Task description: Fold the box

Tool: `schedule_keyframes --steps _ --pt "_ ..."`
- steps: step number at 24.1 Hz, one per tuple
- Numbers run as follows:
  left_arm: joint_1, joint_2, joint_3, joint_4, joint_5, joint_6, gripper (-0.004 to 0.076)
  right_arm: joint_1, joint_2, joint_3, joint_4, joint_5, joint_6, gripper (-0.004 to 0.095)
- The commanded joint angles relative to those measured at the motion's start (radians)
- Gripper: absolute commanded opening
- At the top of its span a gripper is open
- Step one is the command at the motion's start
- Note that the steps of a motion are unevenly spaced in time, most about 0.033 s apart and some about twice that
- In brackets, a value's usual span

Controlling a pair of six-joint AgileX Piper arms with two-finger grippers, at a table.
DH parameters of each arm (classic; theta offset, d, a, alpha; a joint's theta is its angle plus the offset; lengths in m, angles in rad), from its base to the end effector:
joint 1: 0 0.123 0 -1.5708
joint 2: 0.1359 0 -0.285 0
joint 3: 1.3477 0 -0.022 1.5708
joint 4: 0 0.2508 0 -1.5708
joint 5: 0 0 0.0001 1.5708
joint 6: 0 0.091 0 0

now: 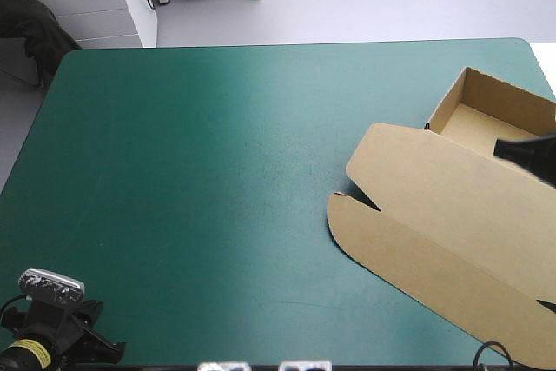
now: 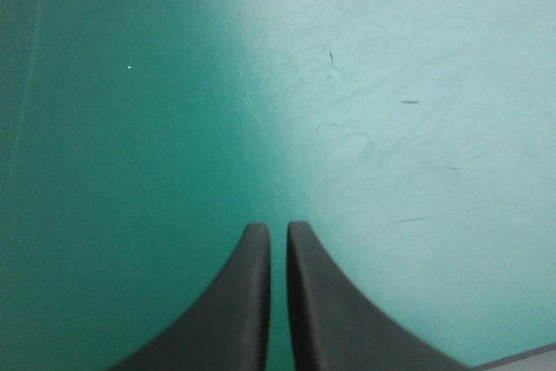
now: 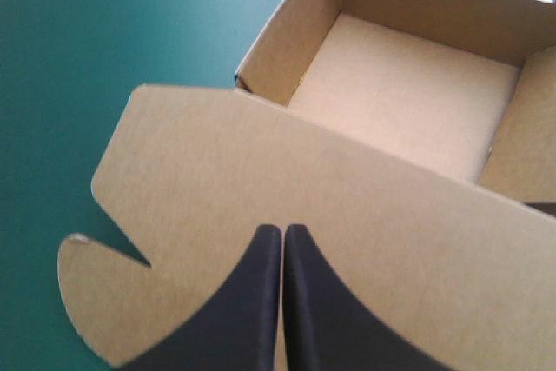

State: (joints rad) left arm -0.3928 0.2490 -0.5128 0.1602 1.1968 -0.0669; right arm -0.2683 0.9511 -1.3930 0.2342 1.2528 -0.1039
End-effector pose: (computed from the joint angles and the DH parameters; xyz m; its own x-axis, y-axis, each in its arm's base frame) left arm 0.0271 0.0034 0.2697 -0.6911 0.2778 -0.6673 0.2816 0.9537 0.1054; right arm 0.1401 -0.0177 0.4626 -0.6351 0.1448 -0.7588 0.0795 0.9893 0.1223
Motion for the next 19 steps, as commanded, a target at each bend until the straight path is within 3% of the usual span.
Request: schedule_keyframes --steps 1,8,19 --pt "-0.004 0.013 -0.025 0.003 -0.053 -0.005 0.004 0.014 -0.123 0.14 0.0 -0.007 -0.046 -0.001" --pt "-0.004 0.013 -0.025 0.003 -0.053 -0.005 0.004 0.014 -0.371 0.509 -0.011 -0.044 -0.046 -0.0014" --pt "-0.004 0.013 -0.025 0.003 -0.053 -0.005 0.004 0.014 -0.66 0.771 -0.019 -0.124 -0.081 -0.0014"
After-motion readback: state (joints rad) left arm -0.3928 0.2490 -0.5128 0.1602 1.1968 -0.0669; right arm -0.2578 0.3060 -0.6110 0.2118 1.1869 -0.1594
